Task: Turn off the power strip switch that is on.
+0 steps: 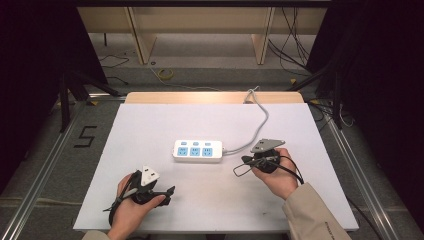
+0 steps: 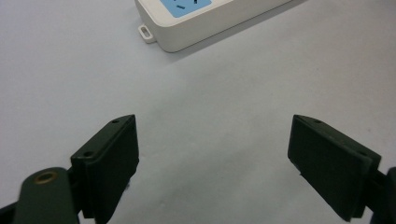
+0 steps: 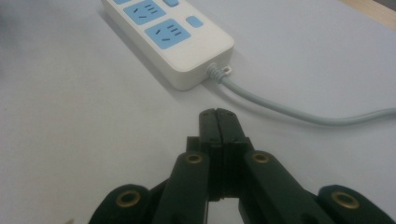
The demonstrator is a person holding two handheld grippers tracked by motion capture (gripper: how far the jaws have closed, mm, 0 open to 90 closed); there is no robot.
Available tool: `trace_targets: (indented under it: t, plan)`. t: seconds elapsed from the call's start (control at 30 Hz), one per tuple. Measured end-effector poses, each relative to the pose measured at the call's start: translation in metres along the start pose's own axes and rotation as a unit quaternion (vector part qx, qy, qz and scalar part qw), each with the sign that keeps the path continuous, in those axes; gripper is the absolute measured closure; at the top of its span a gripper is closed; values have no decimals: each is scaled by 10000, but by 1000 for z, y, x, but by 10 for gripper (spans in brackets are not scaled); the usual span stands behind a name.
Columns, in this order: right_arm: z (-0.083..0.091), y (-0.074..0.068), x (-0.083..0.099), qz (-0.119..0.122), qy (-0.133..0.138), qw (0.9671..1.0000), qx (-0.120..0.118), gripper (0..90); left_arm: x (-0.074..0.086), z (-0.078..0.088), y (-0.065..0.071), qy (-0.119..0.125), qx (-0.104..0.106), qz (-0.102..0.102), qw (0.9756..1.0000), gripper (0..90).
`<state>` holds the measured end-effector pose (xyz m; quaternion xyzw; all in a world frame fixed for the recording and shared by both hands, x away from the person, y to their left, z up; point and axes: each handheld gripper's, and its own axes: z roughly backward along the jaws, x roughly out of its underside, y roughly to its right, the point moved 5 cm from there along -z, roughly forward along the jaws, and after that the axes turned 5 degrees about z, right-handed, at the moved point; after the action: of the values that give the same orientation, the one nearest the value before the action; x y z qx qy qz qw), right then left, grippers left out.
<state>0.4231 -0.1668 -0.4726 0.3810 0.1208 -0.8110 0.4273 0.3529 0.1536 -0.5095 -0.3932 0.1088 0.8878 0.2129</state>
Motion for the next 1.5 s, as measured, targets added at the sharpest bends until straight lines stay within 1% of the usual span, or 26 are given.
trace_targets:
  t: [0.23,0.5,0.73,0.8,0.83,0.9,1.17,1.2,1.5]
  plan:
    - [-6,0,-8,0,-14,10000,-24,900,0,0,0,5,6,1,10000,161]
    - [-13,2,-17,73,-62,9999,-49,900,0,0,0,-5,10,-1,10000,161]
    - [-19,2,-23,61,-109,9999,-65,900,0,0,0,-10,13,5,10000,161]
    - [-19,2,-24,48,-114,9999,-71,900,0,-1,0,-11,13,9,10000,161]
    - [-20,3,-25,98,-117,9999,-73,900,0,-1,0,-16,13,5,10000,161]
    - [-21,3,-27,106,-131,9998,-78,900,0,-1,0,-14,15,4,10000,161]
    - [-23,4,-33,99,-143,9998,-77,900,0,-1,0,-13,13,0,10000,161]
    - [-24,5,-34,145,-131,9998,-97,900,0,-1,0,-1,13,12,10000,161]
    - [-28,4,-38,142,-171,9997,-110,900,0,-1,0,-13,7,-7,10000,161]
